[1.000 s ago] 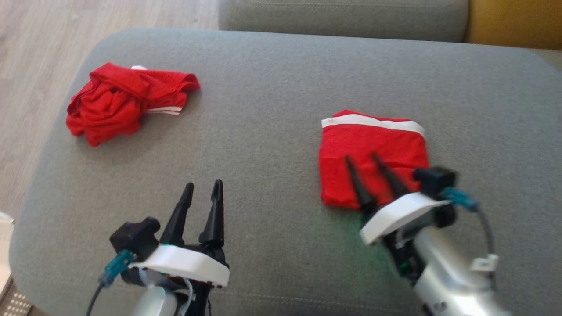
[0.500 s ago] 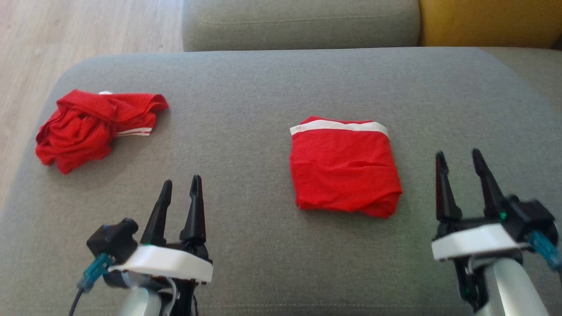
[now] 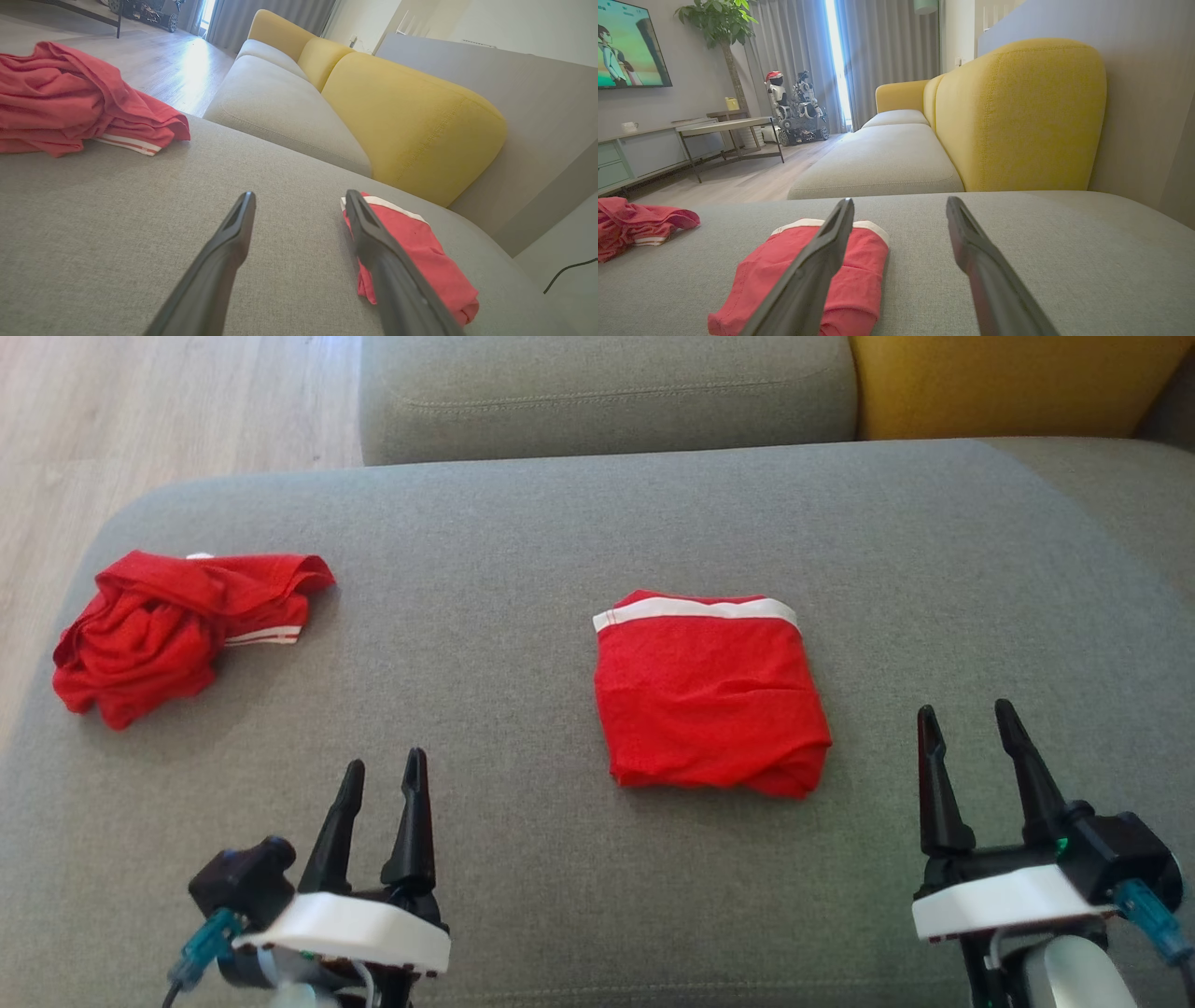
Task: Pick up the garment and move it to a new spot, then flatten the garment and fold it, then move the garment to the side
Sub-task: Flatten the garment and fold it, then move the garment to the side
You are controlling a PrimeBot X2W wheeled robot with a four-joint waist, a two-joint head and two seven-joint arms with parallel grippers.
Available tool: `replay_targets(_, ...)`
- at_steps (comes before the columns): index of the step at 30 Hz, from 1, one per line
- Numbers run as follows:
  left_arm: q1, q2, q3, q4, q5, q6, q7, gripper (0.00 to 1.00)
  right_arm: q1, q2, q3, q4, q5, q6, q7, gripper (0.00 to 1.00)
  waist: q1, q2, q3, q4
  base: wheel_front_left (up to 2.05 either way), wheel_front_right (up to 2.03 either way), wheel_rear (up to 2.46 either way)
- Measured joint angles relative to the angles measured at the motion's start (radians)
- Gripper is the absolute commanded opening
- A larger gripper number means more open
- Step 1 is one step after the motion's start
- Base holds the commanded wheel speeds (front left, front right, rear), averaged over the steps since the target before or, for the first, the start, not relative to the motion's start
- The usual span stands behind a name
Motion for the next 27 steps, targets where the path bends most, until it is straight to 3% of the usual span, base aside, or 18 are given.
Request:
replay_targets(14,-0.007,0.000,-0.016,-0.016,0.000,-0.009,0.000,1.00,-0.012,0.000,0.006,0.004,0.007,0.000,0.000,1.00,0.0000,0.0000,0.037,0.024,0.00,0.00,0.00)
replay_targets(21,-0.046,0.000,-0.017,-0.023,0.000,-0.018,0.000,1.00,-0.152,0.000,0.024,0.094,0.053,0.000,0.027,1.00,0.0000,0.0000,0.098,0.049,0.00,0.00,0.00)
replay_targets(27,-0.082,0.000,-0.022,-0.021,0.000,-0.027,0.000,1.00,-0.264,-0.001,0.025,0.268,0.157,0.000,0.123,1.00,0.0000,0.0000,0.154,0.078,0.00,0.00,0.00)
